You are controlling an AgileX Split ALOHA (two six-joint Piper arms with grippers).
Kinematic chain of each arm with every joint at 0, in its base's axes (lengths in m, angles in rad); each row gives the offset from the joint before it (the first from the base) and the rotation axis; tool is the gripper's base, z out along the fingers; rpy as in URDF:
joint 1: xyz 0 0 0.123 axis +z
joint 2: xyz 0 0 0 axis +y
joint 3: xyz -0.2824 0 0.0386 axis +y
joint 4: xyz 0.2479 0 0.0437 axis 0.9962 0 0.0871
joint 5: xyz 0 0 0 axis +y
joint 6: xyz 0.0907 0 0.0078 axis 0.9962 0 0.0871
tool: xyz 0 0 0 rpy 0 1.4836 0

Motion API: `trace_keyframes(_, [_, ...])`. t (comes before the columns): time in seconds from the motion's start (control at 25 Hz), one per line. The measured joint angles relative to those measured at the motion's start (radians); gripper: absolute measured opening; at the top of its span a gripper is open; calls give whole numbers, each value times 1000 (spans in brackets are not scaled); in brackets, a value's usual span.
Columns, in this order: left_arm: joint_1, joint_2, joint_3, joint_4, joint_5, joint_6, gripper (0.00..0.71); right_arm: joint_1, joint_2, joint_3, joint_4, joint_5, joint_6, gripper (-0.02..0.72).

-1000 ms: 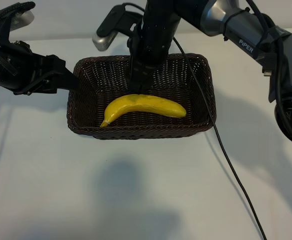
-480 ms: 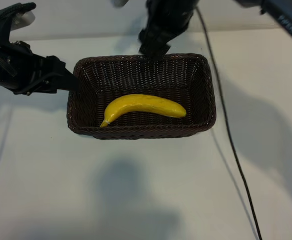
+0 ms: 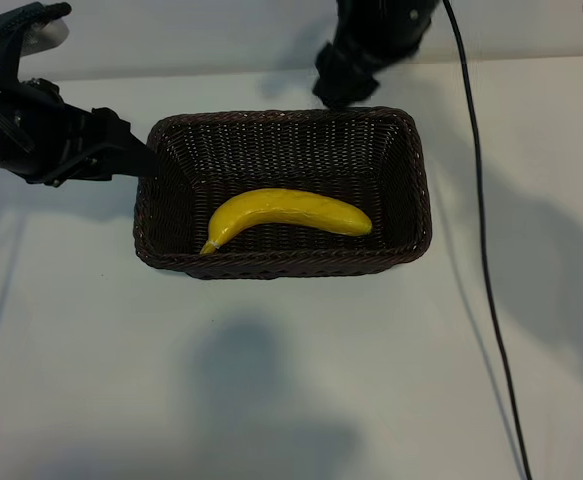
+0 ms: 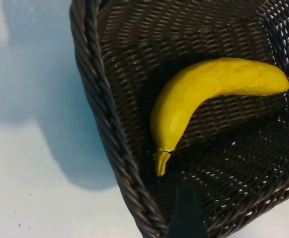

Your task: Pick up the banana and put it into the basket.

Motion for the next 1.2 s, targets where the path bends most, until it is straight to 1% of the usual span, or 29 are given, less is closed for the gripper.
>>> trace_keyframes(0.36, [0,0,0,0,-2,2,589,0,-82,50,1,1,30,603])
trace_keyframes(0.76, [0,0,0,-18,-3,24,589,0,-119,163,-8,0,31,601])
trace_keyframes(1.2, [0,0,0,-23,8,29,589,-1,-119,164,-16,0,51,600])
